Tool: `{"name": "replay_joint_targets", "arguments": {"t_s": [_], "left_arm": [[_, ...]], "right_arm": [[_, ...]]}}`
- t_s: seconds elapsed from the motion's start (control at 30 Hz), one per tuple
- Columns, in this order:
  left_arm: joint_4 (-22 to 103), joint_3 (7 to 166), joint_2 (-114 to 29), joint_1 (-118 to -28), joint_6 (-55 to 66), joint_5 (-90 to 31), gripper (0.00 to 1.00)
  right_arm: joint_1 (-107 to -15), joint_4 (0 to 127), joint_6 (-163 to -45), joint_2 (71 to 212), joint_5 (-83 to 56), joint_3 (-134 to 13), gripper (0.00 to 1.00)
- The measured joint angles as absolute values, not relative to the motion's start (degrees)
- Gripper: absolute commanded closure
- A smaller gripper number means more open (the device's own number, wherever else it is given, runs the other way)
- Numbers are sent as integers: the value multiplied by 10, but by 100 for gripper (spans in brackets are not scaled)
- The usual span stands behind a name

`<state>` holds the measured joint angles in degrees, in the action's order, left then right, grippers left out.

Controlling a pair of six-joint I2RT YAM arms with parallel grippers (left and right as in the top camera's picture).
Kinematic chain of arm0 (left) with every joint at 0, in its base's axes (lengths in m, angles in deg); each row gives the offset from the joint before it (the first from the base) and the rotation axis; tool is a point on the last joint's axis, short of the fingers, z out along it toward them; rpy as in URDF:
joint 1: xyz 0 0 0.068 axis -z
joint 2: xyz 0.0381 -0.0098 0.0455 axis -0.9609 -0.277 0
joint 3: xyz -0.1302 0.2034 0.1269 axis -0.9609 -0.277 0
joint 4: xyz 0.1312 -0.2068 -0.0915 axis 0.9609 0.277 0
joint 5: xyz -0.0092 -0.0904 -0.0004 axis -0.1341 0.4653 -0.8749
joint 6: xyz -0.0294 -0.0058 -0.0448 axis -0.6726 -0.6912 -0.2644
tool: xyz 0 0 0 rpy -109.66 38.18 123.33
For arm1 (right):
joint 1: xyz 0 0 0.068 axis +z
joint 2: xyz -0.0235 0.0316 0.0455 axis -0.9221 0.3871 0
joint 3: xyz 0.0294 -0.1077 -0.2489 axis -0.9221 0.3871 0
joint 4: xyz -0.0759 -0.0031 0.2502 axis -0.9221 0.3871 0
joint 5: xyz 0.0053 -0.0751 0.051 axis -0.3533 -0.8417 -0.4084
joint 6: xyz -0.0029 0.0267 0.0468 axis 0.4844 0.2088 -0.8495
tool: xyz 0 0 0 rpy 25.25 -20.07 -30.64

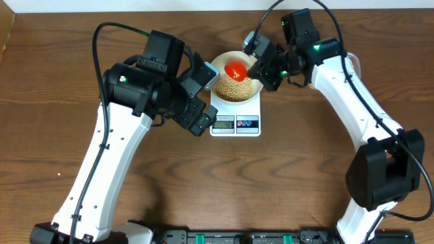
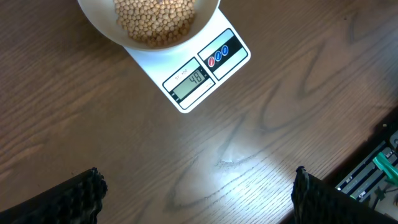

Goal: Scoop item into bowl and weigh 50g on scale

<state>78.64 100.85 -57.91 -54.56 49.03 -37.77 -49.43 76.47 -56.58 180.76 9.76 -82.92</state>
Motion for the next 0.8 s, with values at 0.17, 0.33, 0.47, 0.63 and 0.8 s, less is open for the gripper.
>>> {"name": "replay_joint_targets", "arguments": {"t_s": [0.17, 0.33, 0.47, 0.63, 0.8], "left_arm": [[786, 1008, -579, -546, 490, -378, 2], [786, 1008, -579, -546, 490, -378, 2], [786, 1008, -579, -546, 490, -378, 2], [786, 1008, -579, -546, 490, -378, 2], [786, 1008, -579, -546, 490, -378, 2]], "right_arm": [[-503, 763, -574, 1808, 115, -829, 99], [-508, 763, -577, 1808, 120, -829, 99], [-508, 763, -577, 1808, 122, -829, 99], [-508, 763, -579, 1808, 123, -829, 99], [-508, 763, -579, 1808, 123, -829, 99]]}}
